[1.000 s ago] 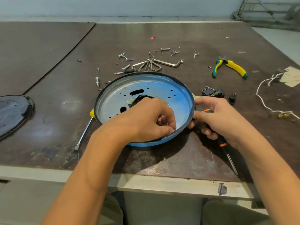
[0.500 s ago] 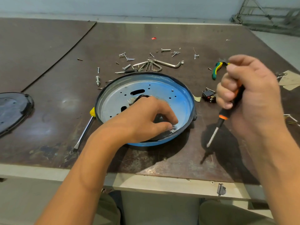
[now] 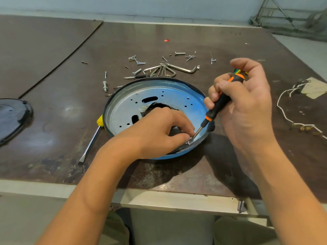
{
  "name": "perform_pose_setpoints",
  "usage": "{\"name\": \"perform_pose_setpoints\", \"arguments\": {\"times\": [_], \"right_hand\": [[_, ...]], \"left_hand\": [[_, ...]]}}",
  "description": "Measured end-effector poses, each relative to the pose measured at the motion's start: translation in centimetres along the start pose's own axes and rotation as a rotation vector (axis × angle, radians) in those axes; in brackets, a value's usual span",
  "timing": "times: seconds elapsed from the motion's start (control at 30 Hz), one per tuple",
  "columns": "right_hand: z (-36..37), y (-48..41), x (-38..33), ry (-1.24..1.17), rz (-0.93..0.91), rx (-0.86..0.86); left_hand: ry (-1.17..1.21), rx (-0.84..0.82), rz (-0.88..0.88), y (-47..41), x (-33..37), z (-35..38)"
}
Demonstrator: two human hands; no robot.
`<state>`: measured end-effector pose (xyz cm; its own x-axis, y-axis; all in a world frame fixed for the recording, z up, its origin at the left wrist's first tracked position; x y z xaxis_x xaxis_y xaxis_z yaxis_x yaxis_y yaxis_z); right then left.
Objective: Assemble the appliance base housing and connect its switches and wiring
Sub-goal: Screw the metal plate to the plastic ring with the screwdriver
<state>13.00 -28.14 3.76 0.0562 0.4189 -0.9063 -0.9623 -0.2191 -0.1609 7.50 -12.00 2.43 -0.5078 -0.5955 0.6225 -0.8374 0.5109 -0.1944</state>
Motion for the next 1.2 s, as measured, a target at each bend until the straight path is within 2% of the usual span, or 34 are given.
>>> {"name": "perform_pose_setpoints", "arguments": {"times": [0.2, 0.37, 0.5, 0.7, 0.87, 1.07, 1.2], "right_hand": [[0.4, 0.2, 0.0, 0.085, -0.050, -0.092], [1.2, 0.7, -0.2, 0.091, 0.003, -0.305], [1.5, 1.2, -0.2, 0.147, 0.010, -0.387], [1.5, 1.1, -0.4, 0.143, 0.005, -0.312], [2.0, 1.4, -0.4, 0.014, 0.173, -0.424], [2.3, 1.9, -0.7, 0.117, 0.004, -0.391], [2.3, 1.9, -0.8, 0.054, 0.051, -0.342]], "left_hand": [[-0.049, -0.009, 0.022, -0.2, 0.0, 0.4], [-0.089, -0.005, 0.041, -0.4, 0.0, 0.4], [-0.116, 0.001, 0.042, -0.4, 0.2, 0.3], [-0.098, -0.020, 0.029, -0.5, 0.2, 0.2], [-0.101, -0.008, 0.036, -0.4, -0.1, 0.2], [-0.019, 0.018, -0.006, -0.4, -0.5, 0.0], [-0.018, -0.001, 0.008, -0.5, -0.3, 0.0]]}}
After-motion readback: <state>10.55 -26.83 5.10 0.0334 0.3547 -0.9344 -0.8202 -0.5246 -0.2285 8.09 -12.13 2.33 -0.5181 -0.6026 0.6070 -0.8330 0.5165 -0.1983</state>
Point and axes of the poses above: each hand's wrist, its own y-axis away from the middle knuckle, its own z-axis out of the palm, x = y × z, the point moved 2 cm from there along -y, towards the middle knuckle, and after that the axes turned 13 degrees about z, right-handed, at the moved point
